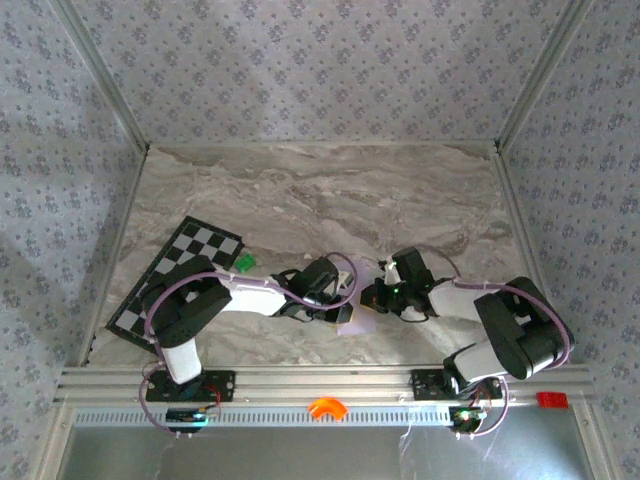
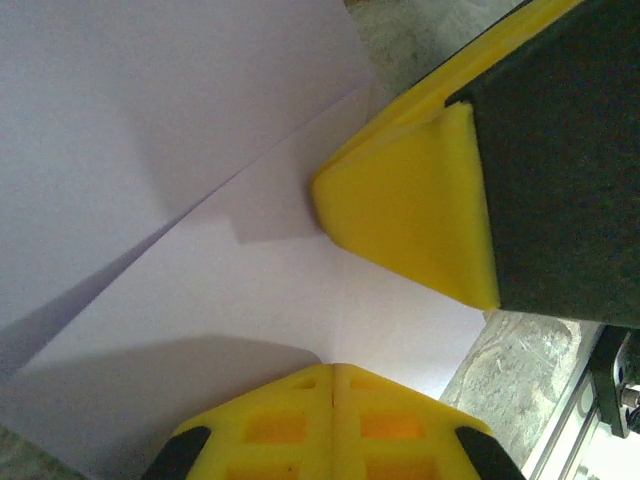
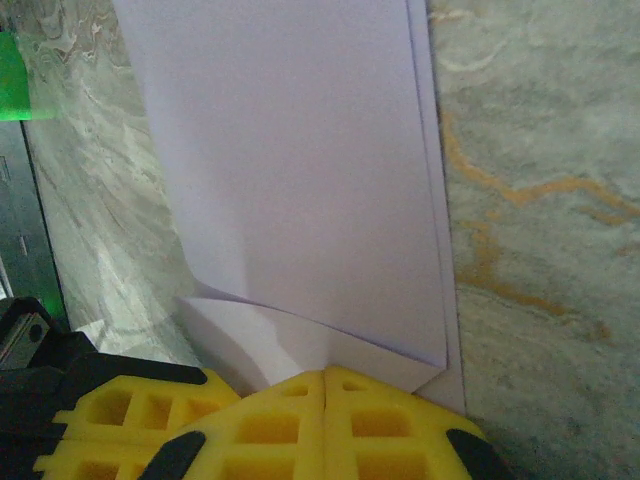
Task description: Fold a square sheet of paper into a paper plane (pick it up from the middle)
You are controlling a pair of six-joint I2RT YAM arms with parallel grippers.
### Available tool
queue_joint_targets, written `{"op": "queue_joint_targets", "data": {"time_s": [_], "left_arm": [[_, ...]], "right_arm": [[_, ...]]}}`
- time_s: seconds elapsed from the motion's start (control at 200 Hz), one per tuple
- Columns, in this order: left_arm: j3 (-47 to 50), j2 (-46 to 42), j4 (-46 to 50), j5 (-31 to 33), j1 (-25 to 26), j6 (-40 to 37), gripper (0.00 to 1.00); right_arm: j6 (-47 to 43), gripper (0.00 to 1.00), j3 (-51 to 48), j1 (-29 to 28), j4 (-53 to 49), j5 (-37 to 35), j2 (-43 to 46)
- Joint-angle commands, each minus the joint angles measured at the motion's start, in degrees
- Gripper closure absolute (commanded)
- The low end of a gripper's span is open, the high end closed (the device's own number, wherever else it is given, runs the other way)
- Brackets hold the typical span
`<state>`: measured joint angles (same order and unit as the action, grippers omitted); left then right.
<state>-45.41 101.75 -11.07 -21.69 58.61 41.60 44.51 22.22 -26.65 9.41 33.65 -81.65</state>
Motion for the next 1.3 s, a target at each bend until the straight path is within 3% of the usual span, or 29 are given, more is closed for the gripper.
{"op": "queue_joint_targets", "data": {"time_s": [0.0, 0.23, 0.415, 0.62, 1.294], "left_arm": [[0.2, 0.1, 6.3, -1.7, 0.2, -0.2, 0.97], [-2.3, -1.5, 12.9, -2.0, 1.0, -3.7, 0.95], [-4.6, -3.3, 10.7, 0.5, 1.2, -1.2, 0.96], [-7.3, 0.6, 8.4, -0.5, 1.2, -0.6, 0.96], [2.3, -3.7, 11.1, 0.3, 3.4, -0.7, 0.96]], "right_arm": [[-0.7, 0.98, -1.4, 0.5, -4.0, -5.2, -1.5], [-1.2, 0.99, -1.3, 0.9, -4.3, -5.7, -2.2], [-1.0, 0.99, -1.2, 0.8, -4.2, -5.9, -2.2], [-1.1, 0.99, -1.2, 0.8, -4.4, -5.8, -2.3], [-1.5, 0.99, -0.6, 1.3, -4.5, -5.5, -2.5]]}}
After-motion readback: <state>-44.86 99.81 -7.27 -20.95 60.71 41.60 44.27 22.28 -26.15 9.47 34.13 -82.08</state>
